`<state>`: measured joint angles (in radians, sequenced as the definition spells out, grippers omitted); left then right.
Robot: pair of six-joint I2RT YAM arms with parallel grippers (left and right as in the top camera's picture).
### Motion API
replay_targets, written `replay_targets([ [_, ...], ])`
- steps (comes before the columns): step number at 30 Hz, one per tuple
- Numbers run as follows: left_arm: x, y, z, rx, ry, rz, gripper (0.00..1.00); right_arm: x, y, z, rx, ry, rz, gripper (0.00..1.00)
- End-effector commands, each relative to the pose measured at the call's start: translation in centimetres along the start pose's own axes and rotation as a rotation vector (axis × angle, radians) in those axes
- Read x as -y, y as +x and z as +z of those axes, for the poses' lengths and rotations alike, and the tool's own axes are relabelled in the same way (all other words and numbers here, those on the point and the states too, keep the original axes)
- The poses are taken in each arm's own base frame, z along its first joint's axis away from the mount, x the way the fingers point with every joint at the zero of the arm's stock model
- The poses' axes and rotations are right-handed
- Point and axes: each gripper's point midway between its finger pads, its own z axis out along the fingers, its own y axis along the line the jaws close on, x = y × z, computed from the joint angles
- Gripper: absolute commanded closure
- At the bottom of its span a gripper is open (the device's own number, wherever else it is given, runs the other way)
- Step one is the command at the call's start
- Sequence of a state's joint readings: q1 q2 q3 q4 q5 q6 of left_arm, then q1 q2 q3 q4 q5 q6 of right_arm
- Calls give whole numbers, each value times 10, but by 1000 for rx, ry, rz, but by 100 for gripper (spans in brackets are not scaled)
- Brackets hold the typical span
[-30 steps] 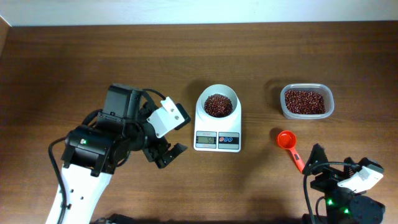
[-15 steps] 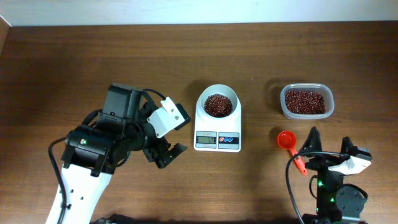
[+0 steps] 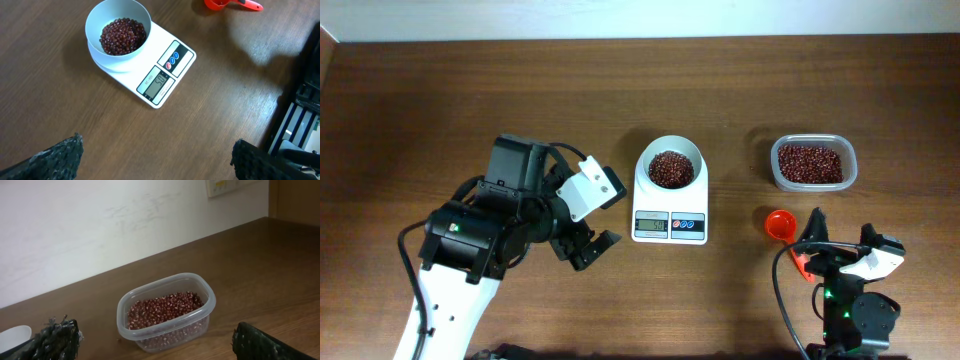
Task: Scoop and weigh 50g on scale
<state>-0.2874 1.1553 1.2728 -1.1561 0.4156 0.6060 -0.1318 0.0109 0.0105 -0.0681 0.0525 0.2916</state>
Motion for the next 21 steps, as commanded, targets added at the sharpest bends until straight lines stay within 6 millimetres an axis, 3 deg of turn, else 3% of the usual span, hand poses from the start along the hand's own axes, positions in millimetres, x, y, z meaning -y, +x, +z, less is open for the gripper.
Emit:
replay_targets([
  [1,-1,-5,-3,19,0,15,1,-3,5,0,-16,-20,-12,1],
  [21,-1,-5,-3,19,0,15,1,-15,10,-1,-31,-83,-189,1],
])
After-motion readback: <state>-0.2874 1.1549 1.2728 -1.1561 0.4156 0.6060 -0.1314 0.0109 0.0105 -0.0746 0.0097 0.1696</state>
